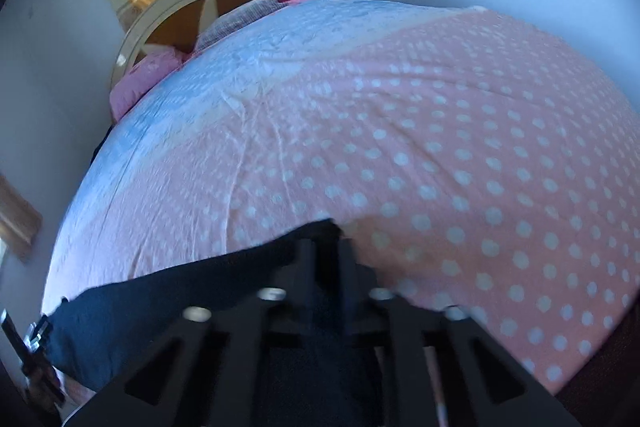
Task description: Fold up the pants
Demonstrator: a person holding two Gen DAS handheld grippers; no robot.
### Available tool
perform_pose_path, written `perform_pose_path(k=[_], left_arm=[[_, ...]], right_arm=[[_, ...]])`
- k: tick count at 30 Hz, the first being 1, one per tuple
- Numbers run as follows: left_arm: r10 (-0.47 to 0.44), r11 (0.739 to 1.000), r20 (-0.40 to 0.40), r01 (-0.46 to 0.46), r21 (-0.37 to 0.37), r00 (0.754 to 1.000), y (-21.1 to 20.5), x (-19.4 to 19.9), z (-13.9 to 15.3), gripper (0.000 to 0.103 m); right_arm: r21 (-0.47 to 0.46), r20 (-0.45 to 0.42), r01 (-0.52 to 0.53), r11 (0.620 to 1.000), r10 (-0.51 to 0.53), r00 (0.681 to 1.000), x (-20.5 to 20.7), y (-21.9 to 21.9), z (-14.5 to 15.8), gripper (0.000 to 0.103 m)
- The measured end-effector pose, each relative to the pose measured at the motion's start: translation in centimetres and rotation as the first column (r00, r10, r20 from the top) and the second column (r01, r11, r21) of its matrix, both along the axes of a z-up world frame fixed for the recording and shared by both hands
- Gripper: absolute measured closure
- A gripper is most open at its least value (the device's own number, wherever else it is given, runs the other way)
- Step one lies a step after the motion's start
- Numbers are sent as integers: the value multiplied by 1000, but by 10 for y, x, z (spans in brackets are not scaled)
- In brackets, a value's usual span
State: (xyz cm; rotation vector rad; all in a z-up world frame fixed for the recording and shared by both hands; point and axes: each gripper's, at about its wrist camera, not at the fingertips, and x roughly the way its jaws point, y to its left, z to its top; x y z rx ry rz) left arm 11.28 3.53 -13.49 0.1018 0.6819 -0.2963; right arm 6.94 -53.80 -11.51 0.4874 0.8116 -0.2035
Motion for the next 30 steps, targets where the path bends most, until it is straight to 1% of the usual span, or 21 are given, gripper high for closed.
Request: perform_pose_path(k=[1,2,4,6,8,10,12,14,15,16,17,19,22,25,27,28,29,30], left_arm=[[-14,1000,1,14,-5,1000,-4,-1,1,6],[-23,1000,5,23,-8,1000,-7,-3,3,6],[-51,999,17,51,-14,999,-17,-9,6,6],[-76,997,19,76,-24,997,-26,-13,6,6],[-105,994,9,105,-32,994,-37,-15,4,6],[-133,991,0,132,-25,991,-51,-17,-1,6],[-155,988,-9,155,-22,988,-61,-18,-4,6],[-173,985,-20,173,-4,985,-72,-21,-9,6],[-172,985,-22,172,21,985,-76,-22,-11,6],[-170,984,-24,171,51,985,-80,-23,-13,6],[-171,983,-31,173,64,985,-82,-23,-14,6],[-166,983,-31,168,72,986,-84,-24,-11,6],[-178,983,-21,178,33,984,-84,-27,-2,6],[-190,982,-1,190,19,982,-89,-31,3,5],[-195,981,-8,195,20,981,-96,-30,1,4],[-204,979,-16,204,23,979,-101,-30,-1,4],[-210,977,-24,210,29,977,-105,-28,-3,4],[-215,976,-32,217,37,976,-109,-28,-5,4]], right_arm=[[-20,0,25,999,-25,1000,-6,-1,6,62],[-42,7,39,998,-39,999,-13,-1,13,62],[-66,27,37,997,-35,999,-27,3,27,62],[-64,44,7,998,-4,999,-42,12,40,62],[-46,37,-45,998,46,998,-51,23,43,62],[-16,23,-101,995,101,995,-58,34,40,62],[-4,-12,-146,989,146,989,-59,44,29,62],[-15,-91,-151,988,149,985,-60,49,11,62],[-15,-140,-136,991,133,981,-58,46,0,62],[-12,-179,-115,993,111,978,-58,43,-11,67],[-9,-158,-102,995,99,982,-61,38,-15,71],[26,-138,-83,996,86,987,-64,32,-11,71],[-20,-128,-81,997,77,989,-69,36,-2,71],[8,-55,-95,995,95,994,-72,38,11,71],[40,-21,-124,991,125,992,-71,42,12,71],[48,-23,-134,990,135,991,-69,44,8,70],[35,-47,-124,992,126,991,-65,43,4,69],[5,-104,-99,995,99,990,-58,46,-4,69]])
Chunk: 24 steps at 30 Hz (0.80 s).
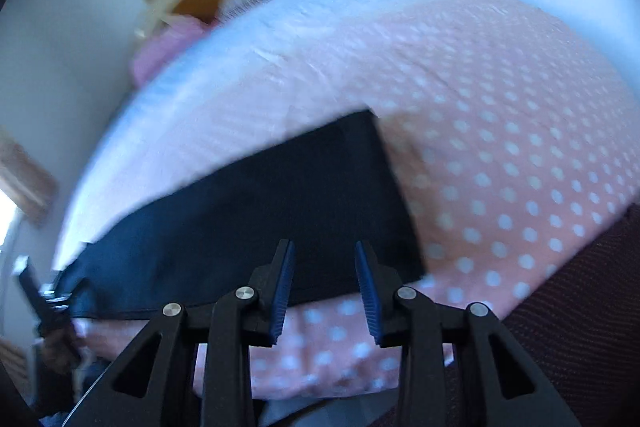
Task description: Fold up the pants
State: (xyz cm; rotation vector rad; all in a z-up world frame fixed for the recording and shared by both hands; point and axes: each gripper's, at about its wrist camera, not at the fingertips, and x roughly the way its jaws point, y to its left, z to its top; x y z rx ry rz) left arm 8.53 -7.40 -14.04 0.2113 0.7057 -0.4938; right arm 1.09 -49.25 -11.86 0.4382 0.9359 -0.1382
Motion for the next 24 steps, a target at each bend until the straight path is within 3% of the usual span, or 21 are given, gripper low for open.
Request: perform_pose_path(k=[1,4,7,11,16,19,24], left_arm=[[-9,1000,-17,10,14,1000,-4,1,-4,4],[-7,997,-59,11,70,998,-12,6,-13,4],[-5,999,-52,6,34,999,-11,5,-4,4],[-21,1000,-42,20,-17,999,-23,8,9,3],[-26,1000,-52,25,-6,998,-39,9,-1,3],[-10,1000,-93,9,-17,996,-35,13,-14,3],[0,999,-107,-5,-49,994,-29,15,-11,3]], right_arm=[[-9,-29,11,1000,-12,1000,4,-3,-9,70],[43,29,35,998,-37,999,-2,-11,-3,70],[50,76,90,995,-94,993,-13,-24,5,69],[94,45,172,981,-177,983,-19,-47,-5,69],[207,43,123,971,-135,990,-19,-55,-21,69],[195,43,103,975,-114,993,-13,-50,-23,69],[244,47,91,965,-106,993,-9,-56,-28,70]])
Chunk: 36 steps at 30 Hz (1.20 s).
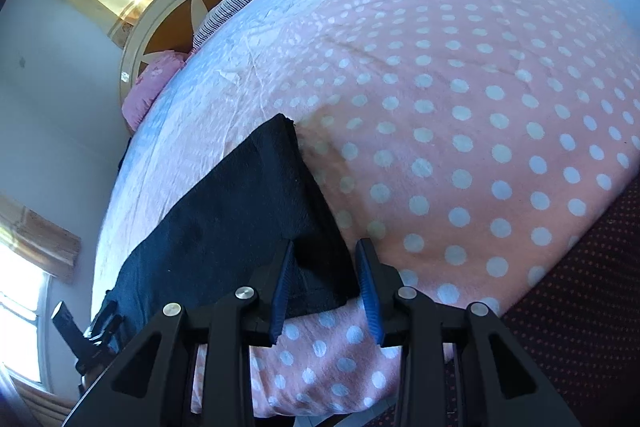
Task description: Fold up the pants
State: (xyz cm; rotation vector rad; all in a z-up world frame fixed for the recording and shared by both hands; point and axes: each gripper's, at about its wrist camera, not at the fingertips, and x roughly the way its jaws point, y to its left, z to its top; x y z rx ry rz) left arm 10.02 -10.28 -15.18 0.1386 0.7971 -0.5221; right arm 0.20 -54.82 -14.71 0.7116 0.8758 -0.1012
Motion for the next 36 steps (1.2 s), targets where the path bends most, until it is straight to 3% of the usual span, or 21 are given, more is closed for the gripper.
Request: perform_pose_path(k=[5,9,12,15,19,22,26,32,36], left_arm=[[-12,1000,18,12,16,1000,-4,-5,2,3],[-2,1000,33,2,7,999,-4,-9,7,3],[0,999,25,1,-41,1000,-2,-7,13,3],[-27,997,35,30,-72,999,-9,-11,23,3],[-92,986,10,93,-137,996,-21,-14,31,3],[-118,979,-21,113,-169,993,-29,-11,29,3],[-144,972,-46,132,-196,989,-35,-16,26,3],[-200,952,-71,177,-249,977,-50,-15,25,4],[-245,929,-87,209,-305,965,-68,-11,28,5]], right_arm=[[-38,2,-9,999,9,1000,-1,4,3,91],[-181,6,-15,983,17,1000,4,26,20,93],[-343,29,-48,938,62,998,5,60,47,94],[-511,29,-94,855,126,992,9,104,71,94],[-631,15,-181,755,244,970,17,164,81,94],[-670,-39,-249,699,302,953,29,195,65,94],[-673,-109,-332,661,355,928,40,221,34,93],[-727,-122,-343,595,379,917,34,239,22,93],[-693,-102,-363,623,413,905,35,231,19,85]])
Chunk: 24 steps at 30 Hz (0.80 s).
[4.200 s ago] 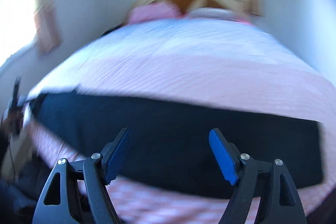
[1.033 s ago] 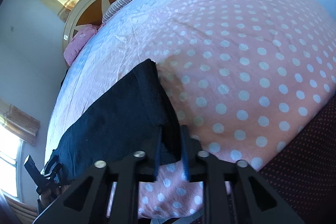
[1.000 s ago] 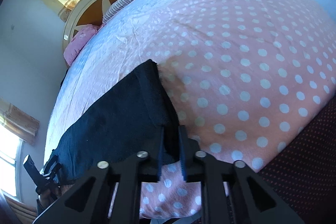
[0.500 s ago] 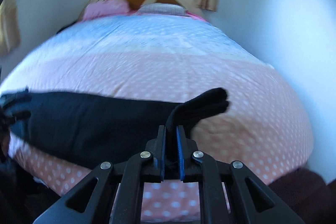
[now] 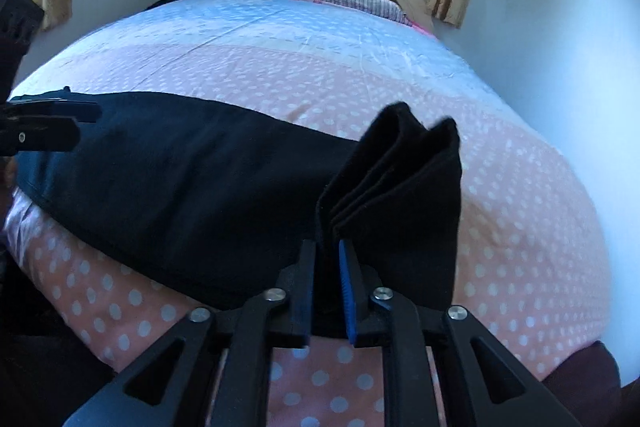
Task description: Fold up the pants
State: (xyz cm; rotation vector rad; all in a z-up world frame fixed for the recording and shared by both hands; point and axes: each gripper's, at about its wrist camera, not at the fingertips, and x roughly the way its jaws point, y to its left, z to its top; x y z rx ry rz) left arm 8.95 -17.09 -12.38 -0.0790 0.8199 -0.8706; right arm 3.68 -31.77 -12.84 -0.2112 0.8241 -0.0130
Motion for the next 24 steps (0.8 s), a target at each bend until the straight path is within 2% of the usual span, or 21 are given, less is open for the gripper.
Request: perform_pose_path(k=[3,4,5,8,12,16,17,19,22,23,24], left_arm=[[-52,998,-24,51,-42,998,-25,5,5,7],[-64,997,-24,63,-46,998,-34,7,6,7],[-80,995,-22,79,-54,997,-45,9,9,10],[-136,988,-34,133,-74,990,-78,15,13,12],[-171,984,-55,168,-66,984,-110,18,11,14],[-201,978,-84,196,-69,976,-136,19,5,18],[-216,975,-91,210,-69,972,-142,17,3,22],[-245,969,-92,240,-64,965,-159,10,3,24],[-273,962,-69,271,-39,959,-177,3,6,36],[-268,963,-72,267,-26,961,-183,2,5,42],[-263,965,-85,263,-15,961,-189,3,4,57]], right_arm=[[-41,30,-14,999,15,999,-4,9,-5,77],[-48,34,-20,999,21,999,-4,12,-6,69],[-62,40,-30,998,33,999,-6,16,-7,65],[-70,29,-61,996,63,998,-11,16,-6,65],[92,-34,-212,973,216,976,-32,-12,12,64],[175,-11,-272,946,279,960,-58,-47,29,64],[196,14,-257,946,259,966,-61,-59,33,64],[270,70,-167,948,154,986,-61,-87,39,64],[395,105,-54,917,14,994,-58,-120,39,61],[414,114,-16,910,-34,993,-58,-128,38,57],[429,117,22,903,-79,990,-58,-134,37,56]])
